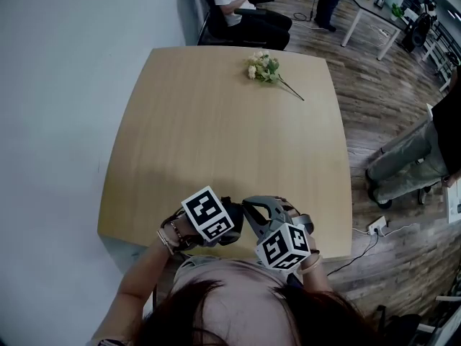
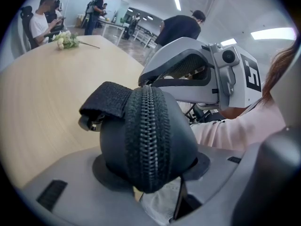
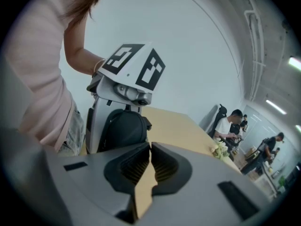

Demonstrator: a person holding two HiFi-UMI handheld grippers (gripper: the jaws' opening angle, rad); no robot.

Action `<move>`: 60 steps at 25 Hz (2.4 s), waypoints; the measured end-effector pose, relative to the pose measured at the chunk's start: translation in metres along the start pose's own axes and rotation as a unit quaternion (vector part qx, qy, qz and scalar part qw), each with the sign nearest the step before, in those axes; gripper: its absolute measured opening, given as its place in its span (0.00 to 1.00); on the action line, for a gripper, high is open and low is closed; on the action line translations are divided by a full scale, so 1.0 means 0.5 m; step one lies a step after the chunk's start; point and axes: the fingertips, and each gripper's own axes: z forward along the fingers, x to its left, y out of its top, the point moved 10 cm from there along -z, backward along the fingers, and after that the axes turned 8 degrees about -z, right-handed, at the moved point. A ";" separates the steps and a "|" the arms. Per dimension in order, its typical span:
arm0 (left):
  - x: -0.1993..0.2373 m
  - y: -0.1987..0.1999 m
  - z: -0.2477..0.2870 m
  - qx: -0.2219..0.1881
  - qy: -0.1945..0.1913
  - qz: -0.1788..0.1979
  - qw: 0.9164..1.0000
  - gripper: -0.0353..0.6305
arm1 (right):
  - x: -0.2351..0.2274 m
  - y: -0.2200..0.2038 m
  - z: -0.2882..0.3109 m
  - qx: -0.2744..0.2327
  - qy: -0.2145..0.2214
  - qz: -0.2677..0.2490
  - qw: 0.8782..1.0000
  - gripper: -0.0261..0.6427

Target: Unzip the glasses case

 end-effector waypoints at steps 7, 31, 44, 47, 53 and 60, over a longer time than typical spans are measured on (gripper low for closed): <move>0.000 0.006 0.010 0.020 0.004 0.014 1.000 0.40 | -0.003 0.000 -0.003 0.007 0.005 -0.013 1.000 0.06; -0.007 0.013 0.048 0.048 0.006 0.045 0.998 0.40 | 0.002 0.001 -0.011 0.035 0.032 -0.068 0.997 0.06; -0.002 0.004 0.071 0.055 0.002 0.048 0.997 0.40 | 0.013 0.007 0.000 0.053 0.056 -0.107 0.991 0.06; -0.004 0.004 0.075 0.057 0.004 0.052 0.997 0.40 | 0.013 0.009 -0.001 0.056 0.062 -0.113 0.990 0.06; -0.006 0.002 0.086 0.063 0.002 0.057 0.996 0.40 | 0.015 0.010 0.000 0.062 0.078 -0.118 0.988 0.06; -0.003 0.007 0.087 0.064 0.003 0.061 0.996 0.40 | 0.008 0.014 0.004 0.069 0.087 -0.117 0.987 0.06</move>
